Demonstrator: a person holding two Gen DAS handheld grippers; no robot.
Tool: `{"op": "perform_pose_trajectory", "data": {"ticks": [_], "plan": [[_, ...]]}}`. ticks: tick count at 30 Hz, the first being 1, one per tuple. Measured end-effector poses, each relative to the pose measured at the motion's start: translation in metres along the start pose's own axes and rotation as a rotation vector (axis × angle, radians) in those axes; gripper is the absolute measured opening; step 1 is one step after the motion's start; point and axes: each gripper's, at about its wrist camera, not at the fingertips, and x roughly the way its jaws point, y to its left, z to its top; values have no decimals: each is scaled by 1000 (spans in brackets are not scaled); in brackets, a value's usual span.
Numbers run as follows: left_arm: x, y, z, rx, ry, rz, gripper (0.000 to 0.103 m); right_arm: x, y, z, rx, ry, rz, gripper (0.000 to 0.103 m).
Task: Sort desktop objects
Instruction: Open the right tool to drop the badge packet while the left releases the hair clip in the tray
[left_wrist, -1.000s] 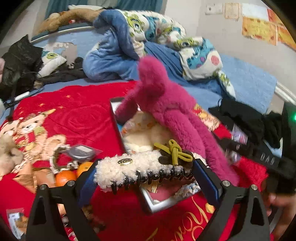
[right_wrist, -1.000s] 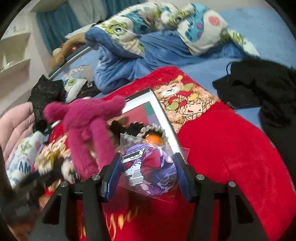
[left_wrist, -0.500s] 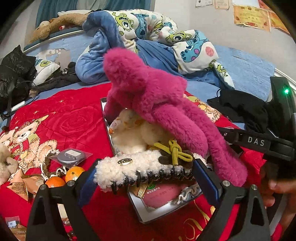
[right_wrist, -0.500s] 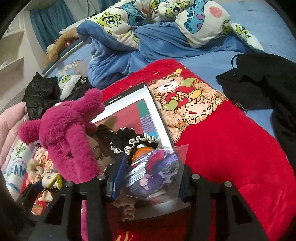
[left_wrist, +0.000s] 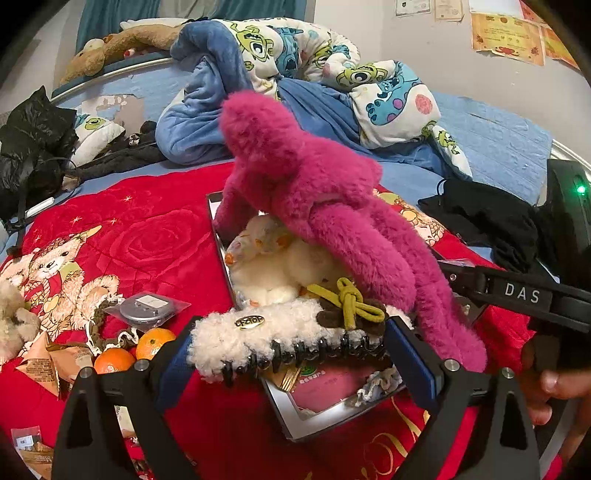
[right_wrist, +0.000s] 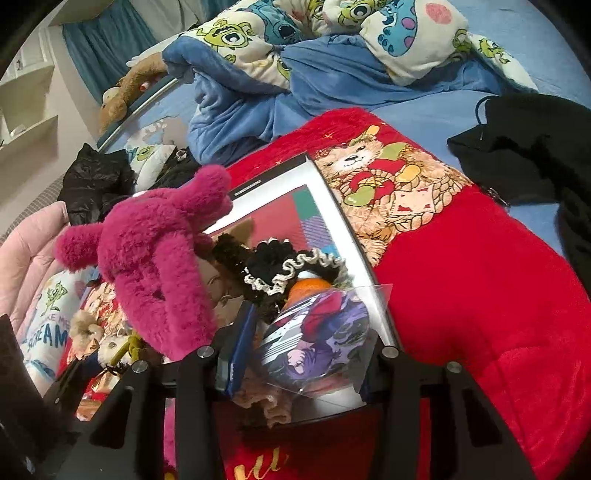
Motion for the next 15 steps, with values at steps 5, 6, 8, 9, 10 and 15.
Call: {"op": "perform_pose_trajectory", "data": {"ticks": [5,6,8,9,10,15], "plan": [[3,1,0,-4,0,1,96,3,8,-2,-8,-4,-4,44],[3,2,0,-5,0,0,96,4,10,-2,-10,-8,-15,45],[3,2,0,-5,1,0,96,5,11,-2,-7,-11,-25,45],[3,2,0,-3,0,1,96,5,10,-2,-1,-13,-26,44],[3,2,0,-3,0,2,96,5,10,-2,1,-14,-27,44],[4,2,1,-5,1,3,96,3,15,0,-17,5,9,30]]}}
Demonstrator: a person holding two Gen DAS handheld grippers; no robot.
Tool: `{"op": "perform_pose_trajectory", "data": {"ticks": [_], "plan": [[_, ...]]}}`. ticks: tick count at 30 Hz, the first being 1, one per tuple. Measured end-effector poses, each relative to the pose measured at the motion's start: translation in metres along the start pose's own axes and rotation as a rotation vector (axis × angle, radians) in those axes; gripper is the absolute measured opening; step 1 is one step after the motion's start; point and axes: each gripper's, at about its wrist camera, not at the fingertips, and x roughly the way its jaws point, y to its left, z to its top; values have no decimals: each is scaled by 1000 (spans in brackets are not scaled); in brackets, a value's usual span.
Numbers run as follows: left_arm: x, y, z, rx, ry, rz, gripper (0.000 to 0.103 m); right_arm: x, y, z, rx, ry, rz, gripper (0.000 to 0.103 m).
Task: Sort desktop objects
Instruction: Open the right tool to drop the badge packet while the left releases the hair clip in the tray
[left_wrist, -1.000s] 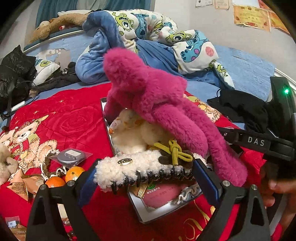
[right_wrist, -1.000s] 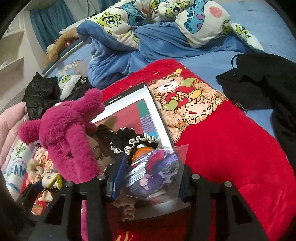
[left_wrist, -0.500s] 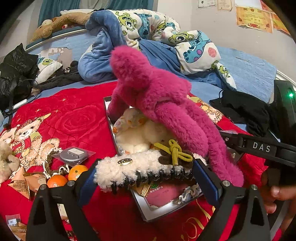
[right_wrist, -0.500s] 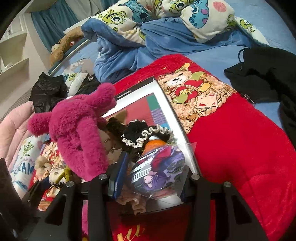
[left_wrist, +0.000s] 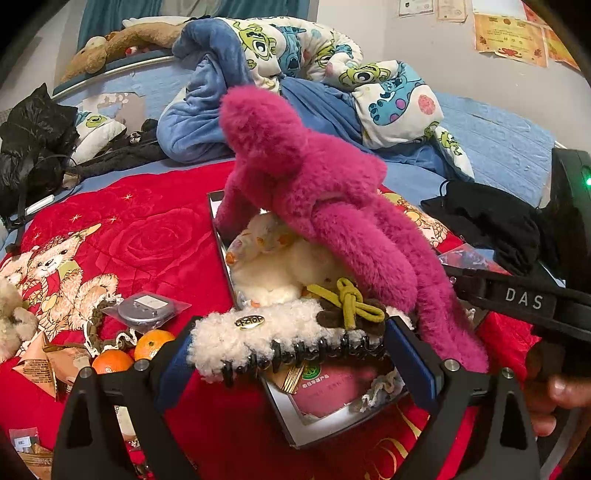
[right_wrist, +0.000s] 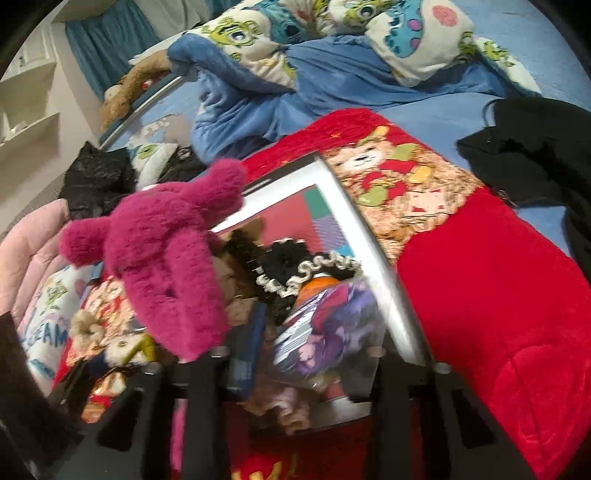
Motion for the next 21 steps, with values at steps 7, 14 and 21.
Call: {"op": "perform_pose_trajectory", "data": {"ticks": [7,14,21], "plan": [[0,-1,1,4,3,9,96,-3,-7,0,46,3,6,37],[0,4,0,-15,35,12,102,-13,-16,2,82,9,53,86],[-9,4,0,0,53,36,103,-17,-17,2,130,39,130,101]]}}
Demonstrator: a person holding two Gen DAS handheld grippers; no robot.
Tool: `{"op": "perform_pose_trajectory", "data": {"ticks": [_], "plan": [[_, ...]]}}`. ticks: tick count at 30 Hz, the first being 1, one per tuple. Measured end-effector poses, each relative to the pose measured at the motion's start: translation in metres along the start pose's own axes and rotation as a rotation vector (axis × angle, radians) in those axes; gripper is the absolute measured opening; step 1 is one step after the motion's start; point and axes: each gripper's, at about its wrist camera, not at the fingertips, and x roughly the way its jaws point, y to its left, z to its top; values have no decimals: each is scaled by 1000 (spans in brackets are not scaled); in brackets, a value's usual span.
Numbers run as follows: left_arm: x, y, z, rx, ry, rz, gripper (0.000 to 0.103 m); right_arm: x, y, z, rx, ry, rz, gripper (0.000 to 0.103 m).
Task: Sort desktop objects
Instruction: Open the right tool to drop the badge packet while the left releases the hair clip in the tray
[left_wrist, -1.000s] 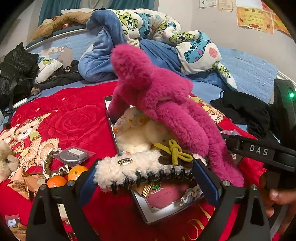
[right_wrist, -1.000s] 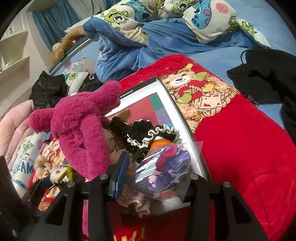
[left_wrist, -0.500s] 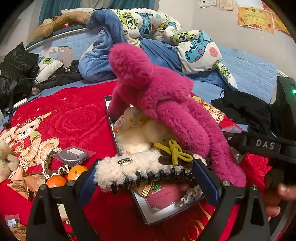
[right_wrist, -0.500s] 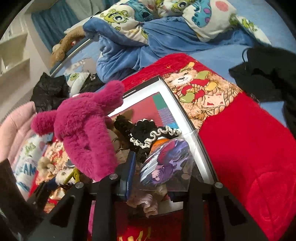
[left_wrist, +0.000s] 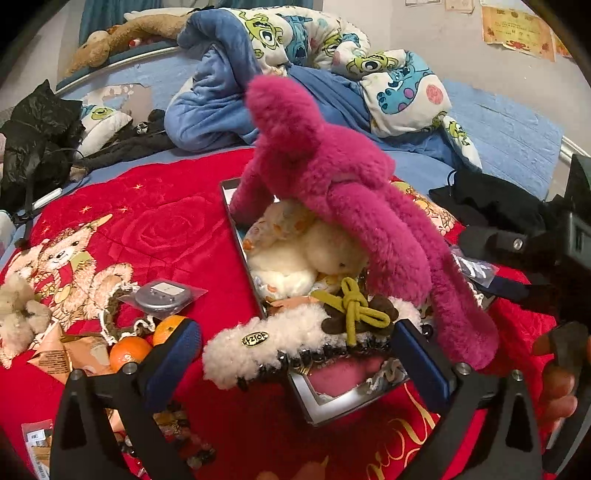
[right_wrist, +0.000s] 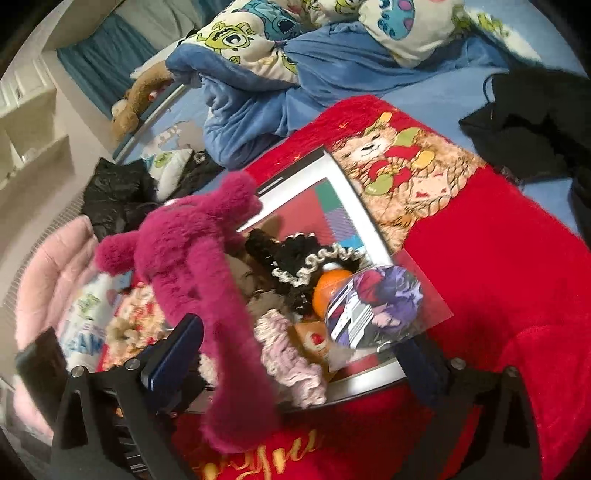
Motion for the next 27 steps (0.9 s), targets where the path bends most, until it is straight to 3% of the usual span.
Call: {"op": "perform_pose_trajectory", "data": {"ticks": [6,12,20,27], "plan": [[-13,0,1,15,-39,30,103,-11,-10,0,77,4,53,102],[-19,9,3,-8,-23,4,103,-16,-10,-4,105,47,107,103],[-29,14,2,-17,-52,14,103,-12,4,-12,126,125,109,103],[-38,19,2,-35,-63,16,103,-21,15,-25,105,115,104,103]]}}
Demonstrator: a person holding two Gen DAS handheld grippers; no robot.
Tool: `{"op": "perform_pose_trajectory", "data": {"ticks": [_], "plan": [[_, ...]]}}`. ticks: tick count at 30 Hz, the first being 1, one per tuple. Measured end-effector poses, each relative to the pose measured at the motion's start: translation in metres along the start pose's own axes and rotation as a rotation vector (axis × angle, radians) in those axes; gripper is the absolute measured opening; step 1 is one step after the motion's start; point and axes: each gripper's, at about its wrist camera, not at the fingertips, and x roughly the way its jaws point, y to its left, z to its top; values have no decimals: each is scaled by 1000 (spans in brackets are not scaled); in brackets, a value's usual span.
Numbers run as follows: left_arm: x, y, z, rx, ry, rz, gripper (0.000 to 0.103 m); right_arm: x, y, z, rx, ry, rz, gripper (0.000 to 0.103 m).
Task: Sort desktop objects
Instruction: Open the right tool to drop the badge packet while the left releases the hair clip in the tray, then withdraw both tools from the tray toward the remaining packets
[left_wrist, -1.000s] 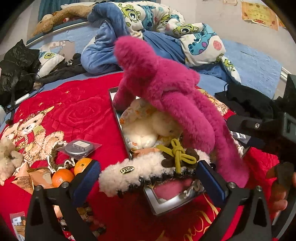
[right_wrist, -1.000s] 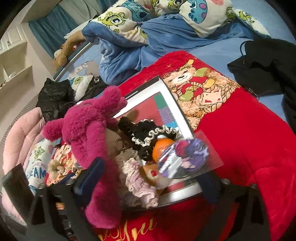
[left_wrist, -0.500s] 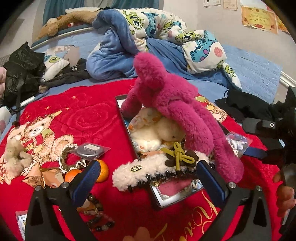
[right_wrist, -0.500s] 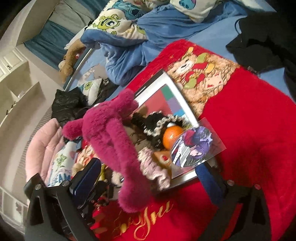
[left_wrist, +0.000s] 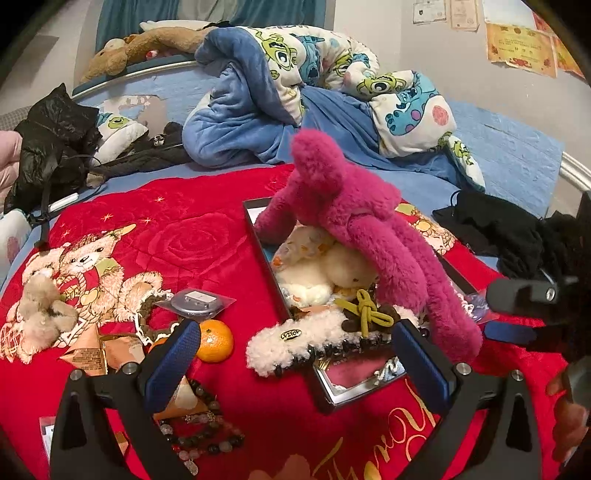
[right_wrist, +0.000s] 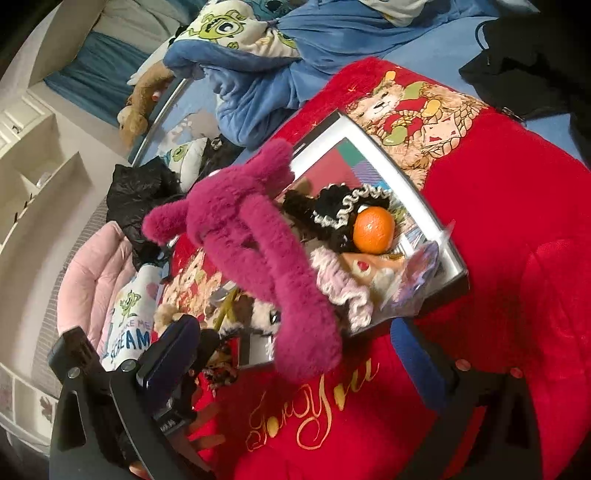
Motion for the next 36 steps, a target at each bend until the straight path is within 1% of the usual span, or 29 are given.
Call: {"op": "perform_pose_trajectory", "data": {"ticks": [3,6,11,16,22,24,26,30,33,36], "plan": [[-8,2,-2,-14,-11,-3,103,-3,4,-4,-15,-3,-26,103],[-14,4,-4,-25,-11,-5,103,-11,8,-9,-33,-12,-26,103],[-33,2,-5,-11,-36,0,103,-29,20,-17,-68,-44,-46,103],[-58,11,0,-10,-58,6,103,-37,47,-27,-155,-65,-68,103],[-87,35,4,18,-69,93,103,-25,89,-39,-233,-65,-73,103],[-100,49,6,3,-86,104,103,-24,99,-42,-248,-62,-60,103],[-110,61,7,-17,-91,119,103,-24,110,-45,-257,-79,-51,103],[-129,85,7,-17,-106,181,103,-22,127,-51,-287,-101,-33,103],[-141,106,6,-32,-118,226,103,-22,138,-58,-300,-137,-51,103],[-155,128,0,-46,-131,269,103,-17,150,-71,-361,-137,-36,103]]}}
